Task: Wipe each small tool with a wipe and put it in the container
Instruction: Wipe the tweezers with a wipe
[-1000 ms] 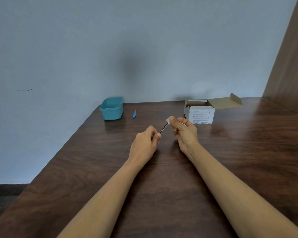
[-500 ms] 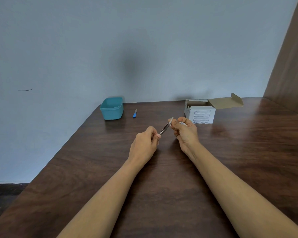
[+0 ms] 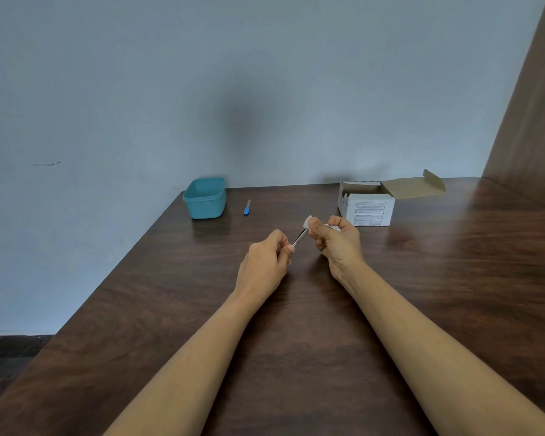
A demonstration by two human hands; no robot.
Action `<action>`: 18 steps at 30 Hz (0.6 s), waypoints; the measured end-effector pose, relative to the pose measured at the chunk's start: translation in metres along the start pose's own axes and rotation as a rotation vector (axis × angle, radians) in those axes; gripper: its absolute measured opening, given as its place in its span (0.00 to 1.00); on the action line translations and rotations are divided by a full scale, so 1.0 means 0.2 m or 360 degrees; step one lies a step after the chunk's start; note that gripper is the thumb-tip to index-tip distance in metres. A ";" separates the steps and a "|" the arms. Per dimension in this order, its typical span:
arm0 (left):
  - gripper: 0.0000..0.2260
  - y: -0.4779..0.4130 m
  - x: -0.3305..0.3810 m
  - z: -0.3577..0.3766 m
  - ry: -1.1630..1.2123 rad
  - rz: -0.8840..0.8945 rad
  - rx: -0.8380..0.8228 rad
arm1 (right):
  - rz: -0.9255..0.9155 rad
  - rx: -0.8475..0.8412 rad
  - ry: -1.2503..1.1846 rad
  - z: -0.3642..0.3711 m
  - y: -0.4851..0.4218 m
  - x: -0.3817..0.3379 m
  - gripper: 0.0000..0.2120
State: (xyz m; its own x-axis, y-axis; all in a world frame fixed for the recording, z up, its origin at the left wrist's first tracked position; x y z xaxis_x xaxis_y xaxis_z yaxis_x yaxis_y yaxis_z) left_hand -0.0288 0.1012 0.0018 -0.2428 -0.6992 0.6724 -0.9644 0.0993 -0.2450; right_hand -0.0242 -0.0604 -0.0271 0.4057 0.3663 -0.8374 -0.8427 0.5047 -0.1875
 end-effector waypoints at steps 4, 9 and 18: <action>0.06 0.00 -0.01 0.00 -0.0019 -0.0008 0.0010 | 0.0033 -0.0009 -0.0003 0.00 0.00 0.01 0.18; 0.05 0.00 0.00 0.00 -0.0006 -0.0008 0.0003 | 0.0045 -0.0001 -0.0015 0.00 0.00 0.02 0.16; 0.05 0.00 0.01 0.00 -0.0005 -0.0005 -0.0020 | -0.0061 -0.0054 0.0261 0.01 0.01 0.00 0.16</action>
State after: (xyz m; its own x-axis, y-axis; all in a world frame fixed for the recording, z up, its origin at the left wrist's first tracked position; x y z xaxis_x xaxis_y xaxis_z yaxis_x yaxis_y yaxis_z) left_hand -0.0290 0.1002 0.0028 -0.2396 -0.7018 0.6708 -0.9663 0.1059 -0.2344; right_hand -0.0240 -0.0571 -0.0265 0.3766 0.2133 -0.9015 -0.8404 0.4880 -0.2357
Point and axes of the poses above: each hand's wrist, its own y-axis away from the middle knuckle, its own z-axis out of the palm, x = y × z, the point moved 10 cm from there along -y, towards the middle knuckle, and after that the axes turned 13 degrees about -z, right-handed, at the moved point
